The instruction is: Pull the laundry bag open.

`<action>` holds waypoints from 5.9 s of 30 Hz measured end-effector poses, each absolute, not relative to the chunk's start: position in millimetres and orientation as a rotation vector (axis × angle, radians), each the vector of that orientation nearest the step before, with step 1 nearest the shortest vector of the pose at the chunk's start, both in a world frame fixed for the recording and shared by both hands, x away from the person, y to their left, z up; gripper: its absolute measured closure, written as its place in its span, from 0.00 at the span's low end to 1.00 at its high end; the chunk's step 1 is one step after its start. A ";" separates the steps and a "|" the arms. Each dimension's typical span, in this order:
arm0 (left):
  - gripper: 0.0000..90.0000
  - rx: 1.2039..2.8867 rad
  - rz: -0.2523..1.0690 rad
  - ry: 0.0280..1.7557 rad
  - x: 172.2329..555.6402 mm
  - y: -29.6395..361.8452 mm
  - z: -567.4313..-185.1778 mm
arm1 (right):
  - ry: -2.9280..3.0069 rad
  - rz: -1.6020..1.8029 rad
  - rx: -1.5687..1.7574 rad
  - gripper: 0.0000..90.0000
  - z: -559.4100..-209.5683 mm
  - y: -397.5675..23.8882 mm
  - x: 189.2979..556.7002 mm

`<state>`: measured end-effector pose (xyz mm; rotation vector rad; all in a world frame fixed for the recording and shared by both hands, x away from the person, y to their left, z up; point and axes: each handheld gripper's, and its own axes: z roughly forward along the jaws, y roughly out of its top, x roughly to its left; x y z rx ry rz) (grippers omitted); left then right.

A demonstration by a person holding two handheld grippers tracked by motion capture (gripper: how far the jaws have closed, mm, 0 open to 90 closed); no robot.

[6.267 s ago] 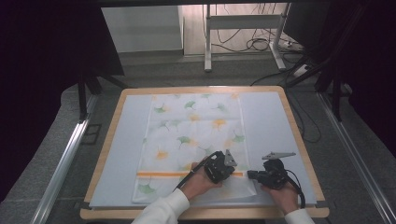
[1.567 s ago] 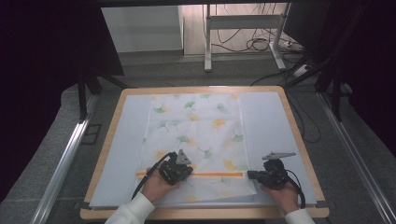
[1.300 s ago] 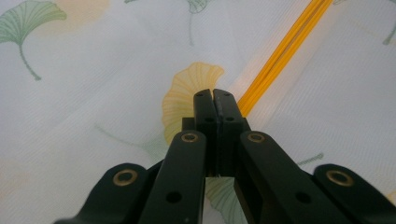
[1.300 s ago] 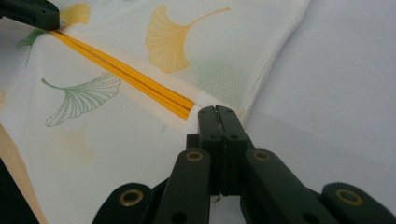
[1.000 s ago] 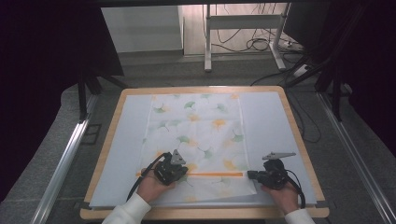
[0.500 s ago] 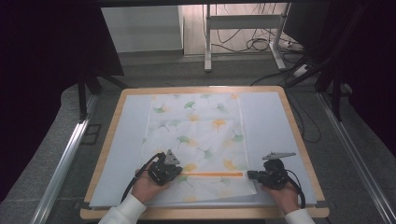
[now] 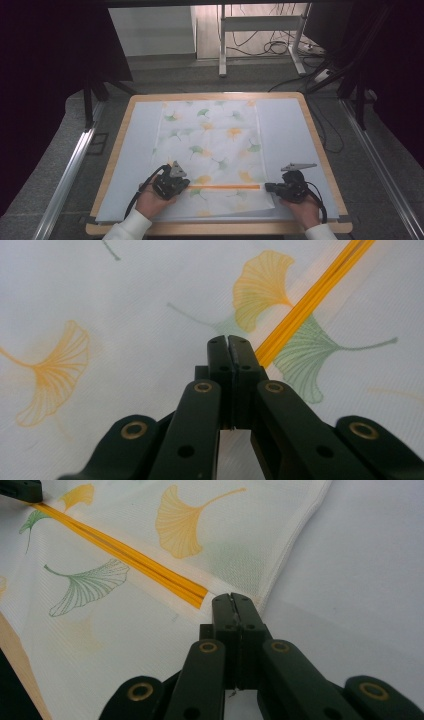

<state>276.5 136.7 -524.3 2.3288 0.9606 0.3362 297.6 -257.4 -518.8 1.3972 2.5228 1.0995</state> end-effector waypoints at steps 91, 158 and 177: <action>1.00 2.237 0.394 1.211 258.0 229.7 -526.6 | 2.527 1.092 1.387 1.00 -518.6 -256.9 297.8; 0.50 2.007 0.534 1.161 249.7 237.2 -514.1 | 2.436 1.241 1.276 0.99 -502.4 -257.1 292.6; 0.30 1.915 0.631 1.303 268.0 278.2 -522.6 | 2.211 1.265 1.315 0.49 -491.7 -279.4 329.0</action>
